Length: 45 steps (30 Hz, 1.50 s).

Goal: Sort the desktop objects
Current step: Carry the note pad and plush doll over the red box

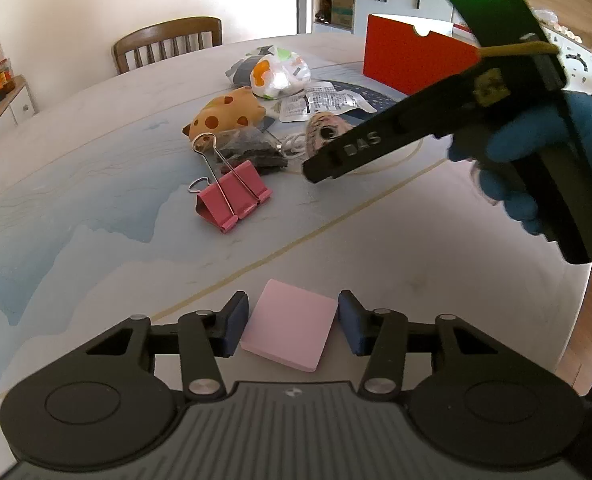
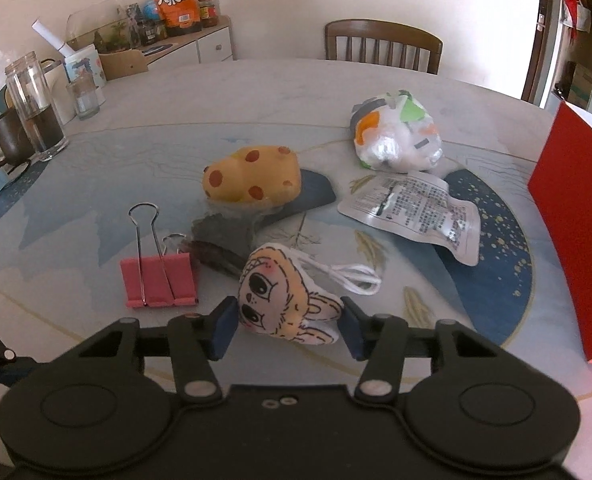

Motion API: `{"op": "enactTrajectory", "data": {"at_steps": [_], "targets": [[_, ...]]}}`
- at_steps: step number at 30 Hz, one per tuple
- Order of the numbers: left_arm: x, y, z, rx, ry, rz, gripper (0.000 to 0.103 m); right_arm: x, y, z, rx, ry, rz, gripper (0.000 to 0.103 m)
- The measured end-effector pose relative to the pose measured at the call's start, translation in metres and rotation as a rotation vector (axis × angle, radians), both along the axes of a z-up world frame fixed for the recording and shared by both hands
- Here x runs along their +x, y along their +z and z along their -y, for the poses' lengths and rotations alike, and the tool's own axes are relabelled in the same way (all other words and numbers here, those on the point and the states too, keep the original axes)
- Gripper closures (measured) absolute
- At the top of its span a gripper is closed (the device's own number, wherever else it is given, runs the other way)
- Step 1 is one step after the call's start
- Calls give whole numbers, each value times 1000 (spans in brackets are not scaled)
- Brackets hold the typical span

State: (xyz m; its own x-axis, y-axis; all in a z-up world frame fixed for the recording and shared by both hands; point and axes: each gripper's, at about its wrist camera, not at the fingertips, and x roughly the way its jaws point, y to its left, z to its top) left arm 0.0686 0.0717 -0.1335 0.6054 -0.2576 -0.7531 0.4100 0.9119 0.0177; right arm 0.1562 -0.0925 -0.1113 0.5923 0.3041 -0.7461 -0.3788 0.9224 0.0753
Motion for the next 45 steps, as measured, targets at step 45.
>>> {"op": "enactTrajectory", "data": {"at_steps": [45], "targets": [[56, 111, 121, -89, -49, 183, 57, -29, 100, 160, 87, -137, 120, 51]]}}
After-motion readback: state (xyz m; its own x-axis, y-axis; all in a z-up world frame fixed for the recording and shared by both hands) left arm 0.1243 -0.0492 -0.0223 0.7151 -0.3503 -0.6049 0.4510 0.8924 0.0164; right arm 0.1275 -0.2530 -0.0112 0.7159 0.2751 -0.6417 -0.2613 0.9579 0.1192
